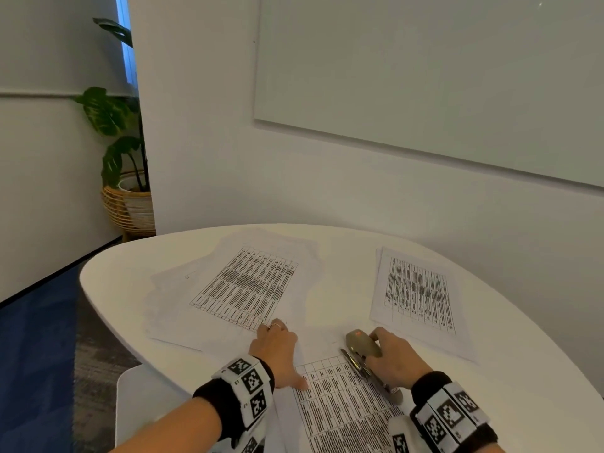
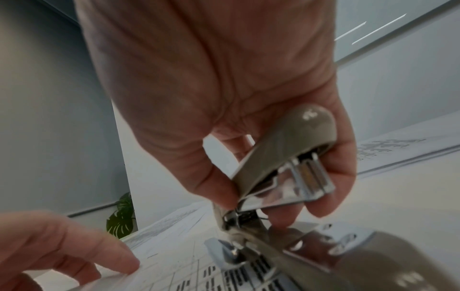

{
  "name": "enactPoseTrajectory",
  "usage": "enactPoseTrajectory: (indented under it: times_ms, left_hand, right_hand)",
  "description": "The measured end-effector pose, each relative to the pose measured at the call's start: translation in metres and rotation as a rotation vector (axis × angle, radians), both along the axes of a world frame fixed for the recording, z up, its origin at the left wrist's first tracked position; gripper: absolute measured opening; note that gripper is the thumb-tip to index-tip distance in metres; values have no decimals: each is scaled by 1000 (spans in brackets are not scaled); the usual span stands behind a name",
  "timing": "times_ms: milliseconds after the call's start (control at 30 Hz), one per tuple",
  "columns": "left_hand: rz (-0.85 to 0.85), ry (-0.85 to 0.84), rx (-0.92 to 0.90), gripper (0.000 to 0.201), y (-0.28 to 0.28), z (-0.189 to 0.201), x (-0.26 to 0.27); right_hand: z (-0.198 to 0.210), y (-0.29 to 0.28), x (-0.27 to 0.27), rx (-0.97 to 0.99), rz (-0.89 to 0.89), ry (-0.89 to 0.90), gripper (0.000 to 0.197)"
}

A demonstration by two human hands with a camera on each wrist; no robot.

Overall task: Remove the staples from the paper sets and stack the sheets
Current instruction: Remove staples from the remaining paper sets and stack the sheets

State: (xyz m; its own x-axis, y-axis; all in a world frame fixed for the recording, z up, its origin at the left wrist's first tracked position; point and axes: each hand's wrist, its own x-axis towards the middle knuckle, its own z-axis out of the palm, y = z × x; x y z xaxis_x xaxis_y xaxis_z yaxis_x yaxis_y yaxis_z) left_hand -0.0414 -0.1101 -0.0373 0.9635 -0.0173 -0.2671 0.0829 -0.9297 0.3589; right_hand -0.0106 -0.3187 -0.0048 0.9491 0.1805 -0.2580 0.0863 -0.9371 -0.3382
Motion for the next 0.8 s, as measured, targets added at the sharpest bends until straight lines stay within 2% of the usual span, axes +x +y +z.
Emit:
enactPoseTrajectory:
  times_ms: [233,400,567,800]
  left_hand:
    - [-269,3,234,80,-35,8,-3]
    - [-427,54,225,80,-63,10,-5]
    - [-481,64,289,79,-75,8,-3]
    - [-500,34,280,81,-74,1,-4]
  right_hand:
    - [-8,-17,-1,-65,-78,38,37]
    - [-11,-18,7,-82,-78,-4,41]
    - [-23,-15,10,-166,-3,-34,40]
    - [-29,-22,11,-258,42,-111,43]
